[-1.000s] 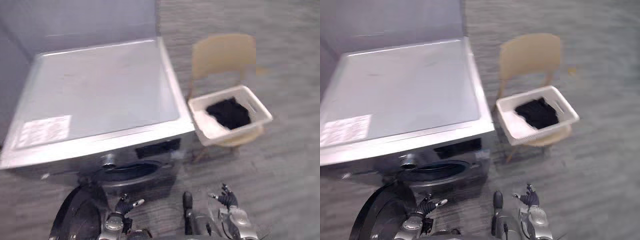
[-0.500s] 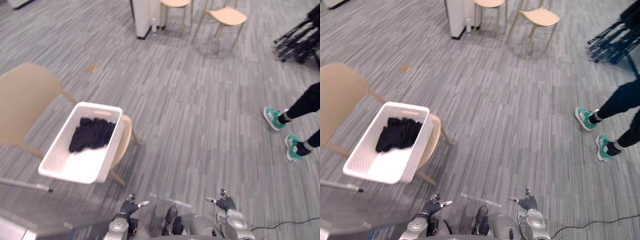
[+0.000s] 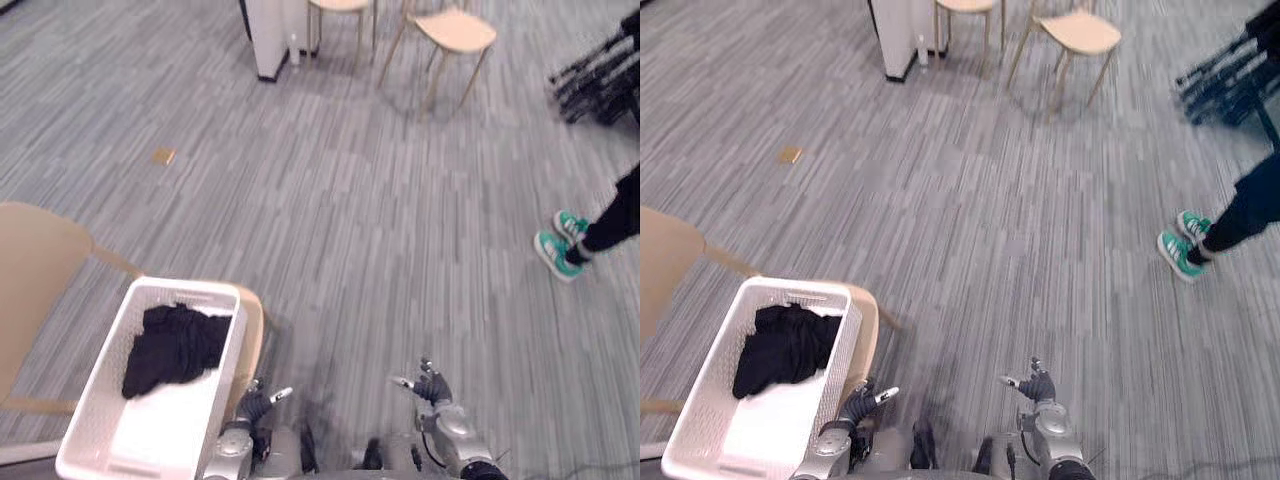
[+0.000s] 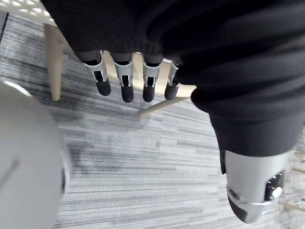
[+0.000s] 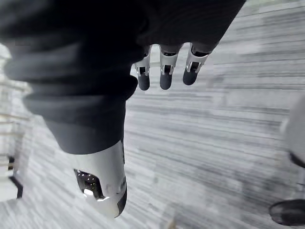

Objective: Pick up the laundry basket with both hands and put the clothes into the washing machine.

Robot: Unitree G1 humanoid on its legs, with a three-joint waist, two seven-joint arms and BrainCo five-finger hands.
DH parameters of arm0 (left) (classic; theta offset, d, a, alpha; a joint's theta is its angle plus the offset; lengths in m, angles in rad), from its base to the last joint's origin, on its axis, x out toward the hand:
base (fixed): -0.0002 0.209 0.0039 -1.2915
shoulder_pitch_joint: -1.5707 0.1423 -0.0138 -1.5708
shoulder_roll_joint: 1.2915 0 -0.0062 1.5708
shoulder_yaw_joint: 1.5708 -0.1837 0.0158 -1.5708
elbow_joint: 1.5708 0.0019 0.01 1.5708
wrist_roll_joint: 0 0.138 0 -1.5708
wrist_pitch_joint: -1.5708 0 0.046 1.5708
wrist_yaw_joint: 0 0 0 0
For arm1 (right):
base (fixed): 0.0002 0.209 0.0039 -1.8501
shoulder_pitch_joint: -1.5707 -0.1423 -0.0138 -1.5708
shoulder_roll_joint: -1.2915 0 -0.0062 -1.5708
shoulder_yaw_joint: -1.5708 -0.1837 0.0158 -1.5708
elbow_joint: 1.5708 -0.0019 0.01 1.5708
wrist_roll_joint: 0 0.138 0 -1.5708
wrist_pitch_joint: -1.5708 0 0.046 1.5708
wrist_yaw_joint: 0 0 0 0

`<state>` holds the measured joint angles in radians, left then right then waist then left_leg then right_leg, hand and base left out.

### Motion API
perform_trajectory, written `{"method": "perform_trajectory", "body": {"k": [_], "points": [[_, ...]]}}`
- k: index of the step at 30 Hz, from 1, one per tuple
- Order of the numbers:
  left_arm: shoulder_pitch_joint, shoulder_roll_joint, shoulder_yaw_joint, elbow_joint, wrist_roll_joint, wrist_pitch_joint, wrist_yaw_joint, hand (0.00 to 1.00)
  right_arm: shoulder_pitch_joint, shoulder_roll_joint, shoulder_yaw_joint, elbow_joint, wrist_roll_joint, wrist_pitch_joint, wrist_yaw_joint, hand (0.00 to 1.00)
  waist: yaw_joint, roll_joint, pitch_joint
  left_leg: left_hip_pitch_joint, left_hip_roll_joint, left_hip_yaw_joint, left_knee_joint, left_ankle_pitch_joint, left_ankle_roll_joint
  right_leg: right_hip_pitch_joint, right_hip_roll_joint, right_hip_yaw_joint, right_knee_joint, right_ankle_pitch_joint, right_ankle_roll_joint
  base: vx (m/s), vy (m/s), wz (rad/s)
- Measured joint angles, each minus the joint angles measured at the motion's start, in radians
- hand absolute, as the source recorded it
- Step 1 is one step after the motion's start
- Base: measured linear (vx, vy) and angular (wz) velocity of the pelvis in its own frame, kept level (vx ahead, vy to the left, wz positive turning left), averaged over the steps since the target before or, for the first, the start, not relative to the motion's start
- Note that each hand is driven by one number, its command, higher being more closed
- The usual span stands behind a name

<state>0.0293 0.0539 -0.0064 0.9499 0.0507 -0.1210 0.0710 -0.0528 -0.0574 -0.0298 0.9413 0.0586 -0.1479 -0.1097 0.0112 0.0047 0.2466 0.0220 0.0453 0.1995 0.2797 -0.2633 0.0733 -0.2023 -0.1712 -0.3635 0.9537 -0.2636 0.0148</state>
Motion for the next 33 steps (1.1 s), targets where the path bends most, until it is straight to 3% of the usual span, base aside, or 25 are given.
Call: {"method": "perform_trajectory", "body": {"k": [1,2,3,4,5,6,7,8,9,10,11,12,14,15,17,19,20,24,25,26,28,29,30,33], "points": [[-0.002,-0.005,0.002,0.000,0.000,0.004,0.002,0.00,0.001,-0.007,0.001,-0.005,0.000,0.000,0.004,0.00,0.002,0.006,0.004,0.030,0.014,-0.044,-0.021,0.000,0.000,-0.018,0.013,-0.014,-0.048,-0.028,0.000,0.48,-0.104,1.18],[-0.013,-0.012,0.006,0.000,0.000,0.006,0.006,0.00,0.001,-0.016,0.001,-0.008,0.000,0.000,0.005,0.00,-0.001,0.036,0.020,0.048,0.040,-0.110,-0.029,0.001,-0.002,-0.046,0.051,0.007,-0.173,-0.038,0.000,0.54,-0.173,1.63],[-0.026,-0.017,0.007,0.002,0.000,0.007,0.009,0.00,0.009,-0.025,0.001,-0.027,0.000,0.000,0.005,0.00,-0.002,0.056,0.028,0.041,0.060,-0.192,-0.018,0.002,-0.004,-0.087,0.104,0.087,-0.322,-0.032,0.008,0.43,-0.195,1.64],[-0.036,-0.020,0.007,0.003,0.001,0.007,0.012,0.00,0.013,-0.030,0.001,-0.033,0.001,-0.001,0.004,0.00,-0.002,0.059,0.030,0.034,0.062,-0.237,-0.012,0.001,-0.006,-0.107,0.124,0.156,-0.406,-0.009,0.020,0.41,-0.258,2.03],[-0.054,-0.023,0.003,0.005,0.001,0.007,0.019,0.00,0.028,-0.031,-0.003,-0.051,0.008,-0.001,-0.002,0.00,-0.012,0.048,0.026,-0.002,0.051,-0.324,0.020,-0.001,-0.057,-0.105,0.140,0.310,-0.616,0.090,0.051,0.43,-0.317,2.56],[-0.067,-0.018,0.001,0.003,0.001,0.003,0.019,0.00,0.053,-0.020,-0.013,-0.064,0.011,-0.001,-0.005,0.00,-0.022,0.009,0.022,-0.011,0.012,-0.398,0.047,-0.029,-0.125,-0.057,0.094,0.424,-0.799,0.297,0.115,0.44,-0.341,2.52],[-0.079,-0.034,0.007,0.014,0.001,0.005,0.022,0.00,0.048,-0.029,-0.016,-0.056,0.012,0.002,-0.004,0.00,-0.013,0.042,0.034,-0.010,0.041,-0.430,0.057,-0.050,-0.150,-0.039,0.108,0.380,-0.773,0.326,0.096,0.46,-0.409,1.95],[-0.077,-0.063,0.018,0.007,0.002,0.002,0.019,0.00,0.038,-0.034,-0.035,-0.074,0.014,0.003,-0.010,0.00,0.021,0.062,0.023,-0.040,0.064,-0.446,0.070,-0.035,-0.174,-0.038,0.116,0.334,-0.755,0.297,0.071,0.38,-0.402,1.31],[-0.073,-0.090,0.023,0.002,0.002,0.001,0.021,0.00,0.038,-0.034,-0.041,-0.115,0.020,0.000,-0.019,0.00,0.036,0.065,0.021,-0.071,0.063,-0.456,0.057,-0.013,-0.204,-0.026,0.101,0.261,-0.734,0.269,0.053,0.34,-0.375,1.47],[-0.070,-0.099,0.023,0.002,0.002,0.000,0.020,0.00,0.040,-0.034,-0.042,-0.136,0.022,-0.002,-0.020,0.00,0.030,0.066,0.020,-0.093,0.060,-0.466,0.046,0.005,-0.210,-0.007,0.093,0.212,-0.733,0.255,0.045,0.24,-0.278,2.01],[-0.060,-0.111,0.023,0.003,0.002,0.001,0.020,0.00,0.040,-0.036,-0.043,-0.144,0.022,-0.006,-0.020,0.00,0.031,0.073,0.014,-0.131,0.058,-0.473,0.023,0.049,-0.204,0.039,0.090,0.114,-0.735,0.238,0.035,0.20,-0.218,2.34],[-0.046,-0.106,0.021,-0.001,0.001,0.002,0.021,0.00,0.046,-0.033,-0.043,-0.142,0.023,-0.007,-0.021,0.00,0.038,0.060,0.002,-0.155,0.061,-0.432,0.022,0.071,-0.182,0.081,0.084,0.034,-0.736,0.210,0.032,0.18,-0.201,2.39],[-0.031,-0.082,0.002,-0.015,0.002,0.000,0.025,0.00,0.056,-0.030,-0.047,-0.134,0.024,-0.010,-0.024,0.00,0.046,0.022,-0.040,-0.177,0.064,-0.364,-0.030,0.128,-0.174,0.120,0.055,-0.062,-0.755,0.176,0.034,0.14,-0.109,2.07],[-0.033,-0.076,-0.007,-0.015,0.002,0.001,0.025,0.00,0.053,-0.032,-0.054,-0.134,0.027,-0.015,-0.026,0.00,0.052,0.017,-0.046,-0.186,0.067,-0.310,-0.044,0.149,-0.167,0.134,0.044,-0.101,-0.768,0.175,0.034,0.12,-0.040,1.93],[-0.040,-0.059,-0.044,-0.011,0.003,0.003,0.029,0.00,0.038,-0.038,-0.081,-0.137,0.032,-0.025,-0.044,0.00,0.058,0.020,-0.048,-0.212,0.112,0.035,-0.055,0.173,-0.121,0.176,0.013,-0.219,-0.774,0.173,0.038,0.07,0.024,1.66],[-0.040,-0.044,-0.065,-0.009,0.012,0.004,0.039,0.00,0.051,-0.040,-0.098,-0.145,0.031,-0.025,-0.045,0.00,0.047,0.016,-0.050,-0.217,0.112,0.188,-0.023,0.192,-0.086,0.225,-0.018,-0.286,-0.767,0.160,0.056,0.08,0.152,1.53],[-0.035,-0.036,-0.069,-0.013,0.014,0.001,0.040,0.00,0.055,-0.030,-0.098,-0.146,0.030,-0.025,-0.048,0.00,0.052,0.008,-0.054,-0.218,0.093,0.180,-0.029,0.195,-0.082,0.239,-0.023,-0.297,-0.768,0.155,0.065,0.08,0.185,1.23],[-0.012,0.017,-0.067,-0.011,0.038,0.000,0.041,0.00,0.058,-0.008,-0.096,-0.225,-0.005,-0.024,-0.064,0.00,0.057,-0.014,-0.061,-0.218,0.030,0.117,-0.051,0.198,-0.066,0.263,-0.062,-0.300,-0.757,0.149,0.075,0.04,0.098,0.60],[-0.008,0.028,-0.064,-0.014,0.038,-0.002,0.042,0.00,0.059,-0.010,-0.097,-0.245,-0.019,-0.024,-0.067,0.00,0.056,-0.015,-0.061,-0.217,0.024,0.109,-0.049,0.192,-0.057,0.262,-0.073,-0.301,-0.735,0.143,0.085,-0.02,0.097,0.43],[-0.008,0.034,-0.064,-0.013,0.039,-0.003,0.043,0.00,0.060,-0.014,-0.095,-0.304,-0.072,-0.023,-0.082,0.00,0.055,-0.022,-0.057,-0.221,0.010,0.099,-0.024,0.166,-0.037,0.245,-0.116,-0.293,-0.640,0.122,0.117,-0.03,0.079,0.40],[-0.005,0.038,-0.066,-0.009,0.040,-0.005,0.043,0.00,0.073,-0.018,-0.090,-0.369,-0.115,-0.021,-0.093,0.00,0.049,-0.022,-0.057,-0.216,-0.001,0.070,-0.008,0.139,-0.031,0.211,-0.154,-0.240,-0.512,0.116,0.105,-0.03,0.083,0.41],[-0.003,0.050,-0.072,-0.010,0.042,-0.010,0.042,0.00,0.094,-0.021,-0.086,-0.444,-0.151,-0.021,-0.103,0.00,0.037,-0.031,-0.053,-0.209,-0.013,0.043,0.004,0.128,-0.021,0.168,-0.175,-0.147,-0.399,0.130,0.075,0.03,0.101,0.76],[0.002,0.061,-0.074,-0.010,0.042,-0.016,0.043,0.00,0.113,-0.027,-0.077,-0.525,-0.197,-0.023,-0.107,0.00,0.018,-0.039,-0.053,-0.208,-0.023,-0.003,0.008,0.114,-0.014,0.125,-0.148,-0.015,-0.349,0.080,0.051,0.05,0.084,0.91],[0.013,0.081,-0.064,-0.008,0.042,-0.021,0.043,0.00,0.140,-0.075,-0.051,-0.677,-0.319,-0.043,-0.108,0.00,0.005,-0.049,-0.057,-0.201,-0.033,-0.069,0.006,0.120,-0.021,0.079,-0.054,0.187,-0.437,0.009,0.091,0.09,0.012,0.81]]}}
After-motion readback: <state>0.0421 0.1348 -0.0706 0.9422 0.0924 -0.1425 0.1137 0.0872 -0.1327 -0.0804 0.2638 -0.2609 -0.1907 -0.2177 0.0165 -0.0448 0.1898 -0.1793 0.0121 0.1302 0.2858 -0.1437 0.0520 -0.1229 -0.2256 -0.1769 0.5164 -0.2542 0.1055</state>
